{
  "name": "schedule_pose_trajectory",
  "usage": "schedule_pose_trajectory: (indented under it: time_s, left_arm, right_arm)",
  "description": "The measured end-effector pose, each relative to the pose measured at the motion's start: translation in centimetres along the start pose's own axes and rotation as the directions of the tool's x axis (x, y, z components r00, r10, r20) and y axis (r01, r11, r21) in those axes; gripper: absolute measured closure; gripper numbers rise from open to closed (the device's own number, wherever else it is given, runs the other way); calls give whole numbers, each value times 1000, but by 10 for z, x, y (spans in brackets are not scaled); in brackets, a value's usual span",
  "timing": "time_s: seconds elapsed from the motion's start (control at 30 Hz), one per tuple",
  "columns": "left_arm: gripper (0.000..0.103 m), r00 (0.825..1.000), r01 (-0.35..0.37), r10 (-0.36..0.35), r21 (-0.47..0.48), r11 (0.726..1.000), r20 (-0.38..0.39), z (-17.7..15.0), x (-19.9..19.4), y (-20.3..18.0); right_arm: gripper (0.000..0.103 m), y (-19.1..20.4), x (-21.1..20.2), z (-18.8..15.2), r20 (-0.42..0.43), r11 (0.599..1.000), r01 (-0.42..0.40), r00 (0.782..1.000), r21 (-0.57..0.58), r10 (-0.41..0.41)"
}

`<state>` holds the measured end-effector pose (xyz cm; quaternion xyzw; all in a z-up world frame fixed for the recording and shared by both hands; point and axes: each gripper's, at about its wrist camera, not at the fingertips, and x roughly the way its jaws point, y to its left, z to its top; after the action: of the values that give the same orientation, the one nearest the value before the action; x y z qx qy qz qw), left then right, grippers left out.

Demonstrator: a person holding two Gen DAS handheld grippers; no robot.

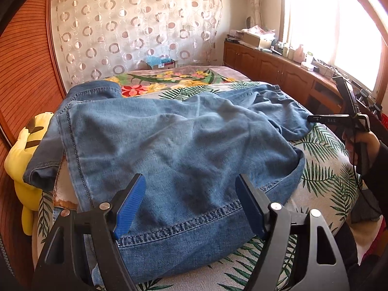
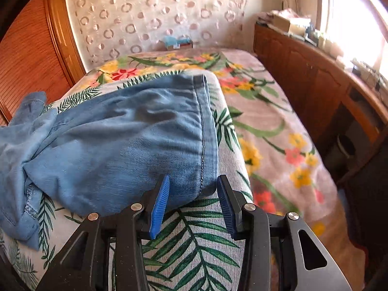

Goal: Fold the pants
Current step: 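Grasp the jeans leg hem with the right gripper and lift it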

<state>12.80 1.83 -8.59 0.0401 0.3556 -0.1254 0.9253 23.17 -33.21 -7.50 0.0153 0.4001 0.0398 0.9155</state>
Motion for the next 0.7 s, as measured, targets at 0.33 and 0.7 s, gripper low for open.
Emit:
schedule_pose_trajectory:
  time_s: [0.33,0.7]
  left_arm:
    - [26,1000,-3,3,-8,1000,-7,-2,1,2]
    - [26,1000,-7,7,-16,1000,-4,-3,-1,8]
  right_arm:
    - [84,0,1,-1,35,999,-21,999,-34,22]
    - [88,-66,-64,3,186,999,4,982,39,-11]
